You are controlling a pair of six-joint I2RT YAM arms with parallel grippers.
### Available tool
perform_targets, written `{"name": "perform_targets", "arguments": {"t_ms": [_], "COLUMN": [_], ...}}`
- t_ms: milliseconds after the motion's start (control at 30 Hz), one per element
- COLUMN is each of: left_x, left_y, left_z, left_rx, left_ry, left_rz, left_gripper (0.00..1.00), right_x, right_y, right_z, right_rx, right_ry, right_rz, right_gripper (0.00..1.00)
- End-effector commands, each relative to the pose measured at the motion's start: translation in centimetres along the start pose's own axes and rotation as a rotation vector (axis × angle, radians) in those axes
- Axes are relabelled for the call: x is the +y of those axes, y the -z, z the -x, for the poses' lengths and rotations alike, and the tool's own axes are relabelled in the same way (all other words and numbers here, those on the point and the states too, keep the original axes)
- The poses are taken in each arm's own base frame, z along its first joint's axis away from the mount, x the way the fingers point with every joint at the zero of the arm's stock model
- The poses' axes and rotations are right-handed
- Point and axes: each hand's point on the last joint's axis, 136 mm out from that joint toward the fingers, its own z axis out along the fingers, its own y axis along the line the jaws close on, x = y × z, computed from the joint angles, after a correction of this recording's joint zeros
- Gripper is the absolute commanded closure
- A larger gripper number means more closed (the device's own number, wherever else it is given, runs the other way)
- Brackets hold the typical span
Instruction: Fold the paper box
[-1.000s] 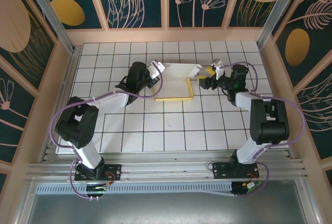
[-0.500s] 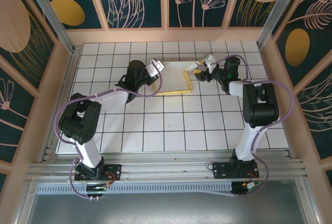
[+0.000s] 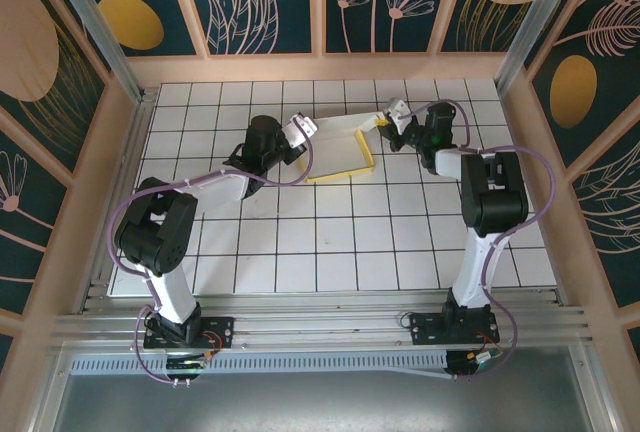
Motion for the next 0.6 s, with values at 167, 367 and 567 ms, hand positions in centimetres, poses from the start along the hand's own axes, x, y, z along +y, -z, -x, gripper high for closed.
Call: {"name": "perform_targets", "arguments": {"t_ms": [167,367,567], "left_x": [4.0,5.1,4.8], "left_y": [4.6,7.8,5.5], "left_z": [2.3,-2.5,-3.7], "left_rx": [-0.098,-0.023,0.029], "left_ry": [0.413,0.562,0.578], "left_rz": [0.024,0.011,-0.203], "left_gripper": [0.37,0.33,0.33], "right_x": [-0.1,-0.1,-0.4], "right_y": [0.0,0.3,0.2], "right_z": [0.7,1.6,2.3], "right_rx": [0.048,0.123,0.154], "right_ry": [-0.039,-0.176,-0.245], "right_rz": [0.017,0.063,0.078], "right_gripper": [1.00,1.00,1.00]}}
